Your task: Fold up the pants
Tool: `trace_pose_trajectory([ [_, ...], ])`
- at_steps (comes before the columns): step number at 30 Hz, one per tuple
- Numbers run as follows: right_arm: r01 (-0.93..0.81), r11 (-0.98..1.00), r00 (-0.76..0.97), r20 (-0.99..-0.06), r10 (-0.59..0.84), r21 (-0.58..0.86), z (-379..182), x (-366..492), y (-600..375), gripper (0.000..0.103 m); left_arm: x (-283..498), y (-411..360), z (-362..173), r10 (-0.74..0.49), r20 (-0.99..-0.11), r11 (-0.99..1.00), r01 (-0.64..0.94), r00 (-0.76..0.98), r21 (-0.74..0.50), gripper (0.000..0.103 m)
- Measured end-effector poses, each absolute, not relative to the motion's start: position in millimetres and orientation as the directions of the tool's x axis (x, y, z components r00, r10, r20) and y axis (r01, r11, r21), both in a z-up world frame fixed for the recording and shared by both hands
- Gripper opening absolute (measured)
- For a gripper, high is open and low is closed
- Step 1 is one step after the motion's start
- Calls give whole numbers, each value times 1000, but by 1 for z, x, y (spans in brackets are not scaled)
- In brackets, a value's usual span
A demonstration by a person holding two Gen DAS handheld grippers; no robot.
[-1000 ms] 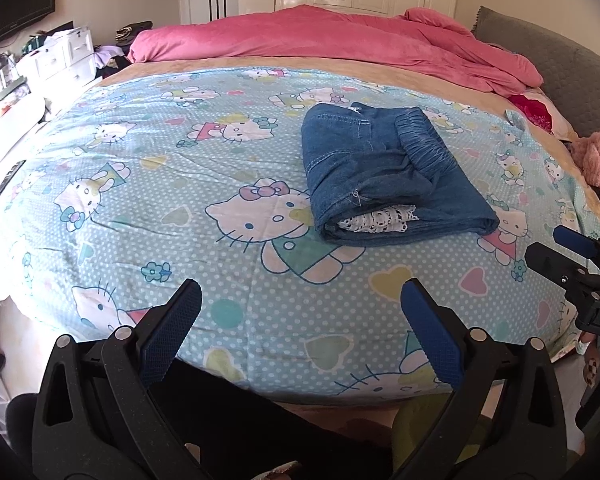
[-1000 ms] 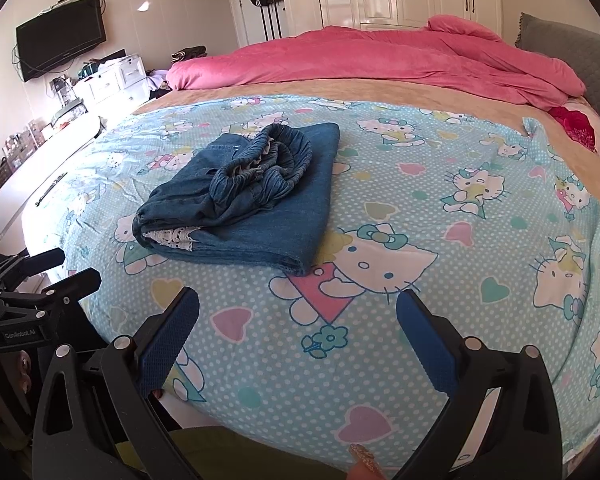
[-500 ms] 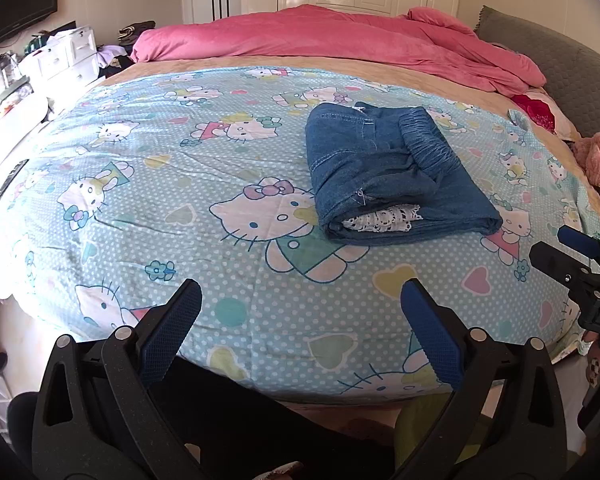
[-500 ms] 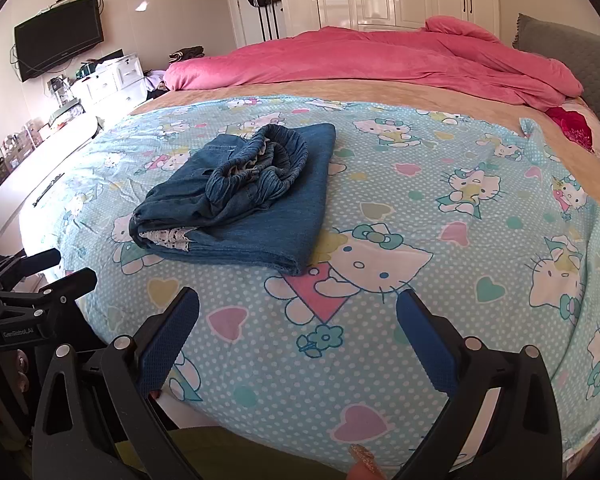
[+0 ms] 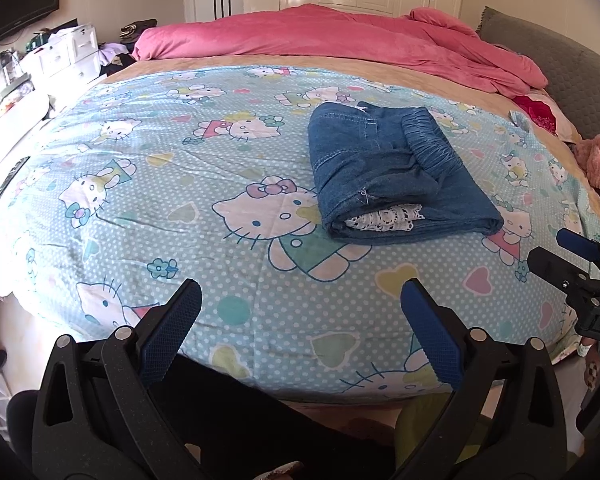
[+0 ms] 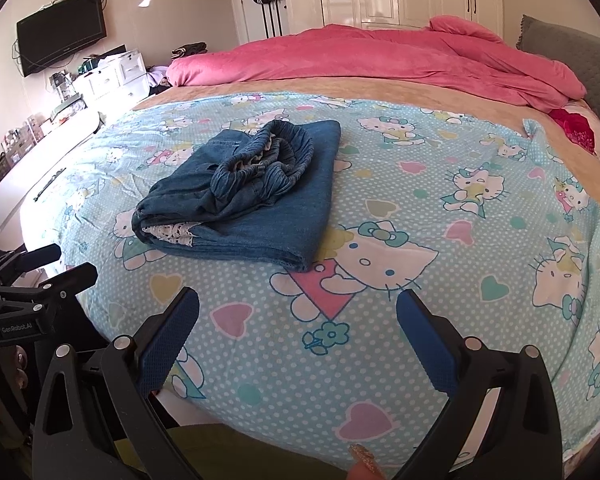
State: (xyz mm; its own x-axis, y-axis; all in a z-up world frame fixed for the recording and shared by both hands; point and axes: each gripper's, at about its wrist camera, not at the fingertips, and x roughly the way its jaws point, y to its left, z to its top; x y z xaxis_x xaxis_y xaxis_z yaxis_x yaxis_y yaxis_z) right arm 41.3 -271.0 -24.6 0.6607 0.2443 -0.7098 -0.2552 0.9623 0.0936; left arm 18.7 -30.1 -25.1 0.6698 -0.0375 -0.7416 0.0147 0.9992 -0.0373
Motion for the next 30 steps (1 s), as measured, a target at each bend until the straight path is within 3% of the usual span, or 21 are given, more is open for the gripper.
trace_pose_trajectory([
  [30, -240, 967, 662, -713, 229, 88, -24, 41, -275, 99, 15, -31, -22, -49, -738, 999, 28, 673, -41, 94],
])
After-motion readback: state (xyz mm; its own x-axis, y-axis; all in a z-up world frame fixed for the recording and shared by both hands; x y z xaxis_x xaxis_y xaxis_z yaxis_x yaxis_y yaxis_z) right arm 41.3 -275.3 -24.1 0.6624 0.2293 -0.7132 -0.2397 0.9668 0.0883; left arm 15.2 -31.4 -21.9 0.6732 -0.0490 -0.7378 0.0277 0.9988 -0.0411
